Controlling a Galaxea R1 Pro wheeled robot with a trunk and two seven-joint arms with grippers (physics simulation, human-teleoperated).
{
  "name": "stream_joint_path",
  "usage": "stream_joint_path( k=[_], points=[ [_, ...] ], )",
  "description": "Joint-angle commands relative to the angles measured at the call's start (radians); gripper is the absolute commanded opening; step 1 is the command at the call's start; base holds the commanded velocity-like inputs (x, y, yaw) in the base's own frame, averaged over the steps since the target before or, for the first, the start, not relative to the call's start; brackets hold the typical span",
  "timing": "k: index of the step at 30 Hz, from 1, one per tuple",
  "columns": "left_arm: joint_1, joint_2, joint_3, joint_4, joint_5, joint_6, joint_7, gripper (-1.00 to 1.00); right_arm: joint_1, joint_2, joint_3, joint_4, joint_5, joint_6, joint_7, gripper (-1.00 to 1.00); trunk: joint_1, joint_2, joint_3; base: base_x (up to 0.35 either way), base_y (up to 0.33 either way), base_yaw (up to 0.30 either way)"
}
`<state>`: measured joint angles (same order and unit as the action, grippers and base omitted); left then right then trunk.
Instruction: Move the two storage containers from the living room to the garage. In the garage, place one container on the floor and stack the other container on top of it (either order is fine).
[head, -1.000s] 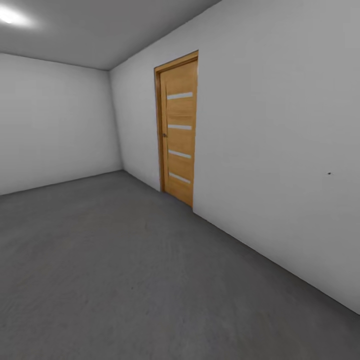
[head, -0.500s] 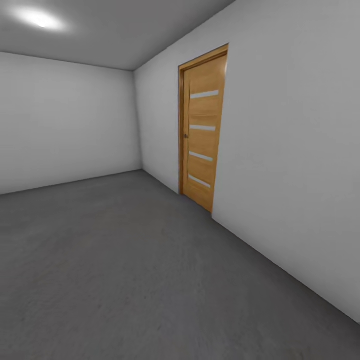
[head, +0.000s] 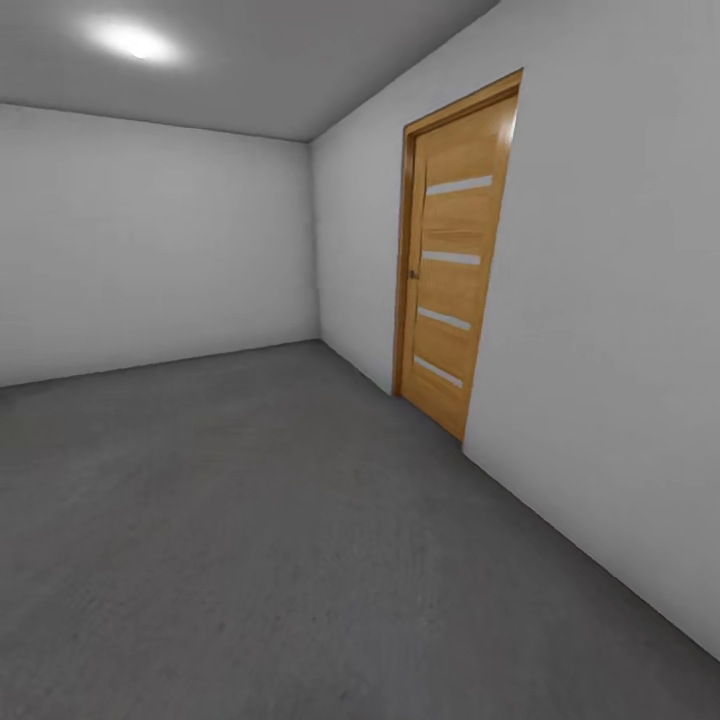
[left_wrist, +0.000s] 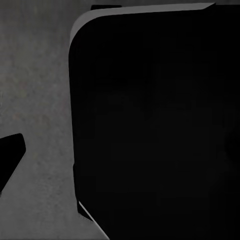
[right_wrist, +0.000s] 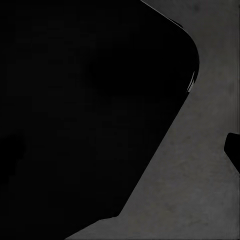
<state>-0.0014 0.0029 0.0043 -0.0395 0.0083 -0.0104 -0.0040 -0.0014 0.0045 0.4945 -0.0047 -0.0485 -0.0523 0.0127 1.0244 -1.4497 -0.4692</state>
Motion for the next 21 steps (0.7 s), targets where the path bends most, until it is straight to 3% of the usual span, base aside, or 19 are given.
stream_joint_path(
  k=[1, 13, 21],
  points=[
    [0.000, 0.000, 0.000, 0.000, 0.001, -0.001, 0.000, 1.00, 0.000, 0.000, 0.004, 0.000, -0.005, -0.003, 0.001, 1.00, 0.001, 0.000, -0.001, 0.324, 0.000, 0.037],
    [0.000, 0.000, 0.000, 0.000, 0.002, 0.000, -0.001, 1.00, 0.000, -0.010, 0.017, 0.000, 0.002, -0.005, -0.007, 1.00, 0.001, 0.000, -0.001, 0.324, 0.000, 0.007],
    [0.000, 0.000, 0.000, 0.000, 0.004, 0.001, -0.001, 1.00, 0.000, -0.003, 0.017, 0.000, 0.002, -0.005, -0.009, 1.00, 0.001, 0.000, -0.001, 0.324, 0.000, 0.000]
  ],
)
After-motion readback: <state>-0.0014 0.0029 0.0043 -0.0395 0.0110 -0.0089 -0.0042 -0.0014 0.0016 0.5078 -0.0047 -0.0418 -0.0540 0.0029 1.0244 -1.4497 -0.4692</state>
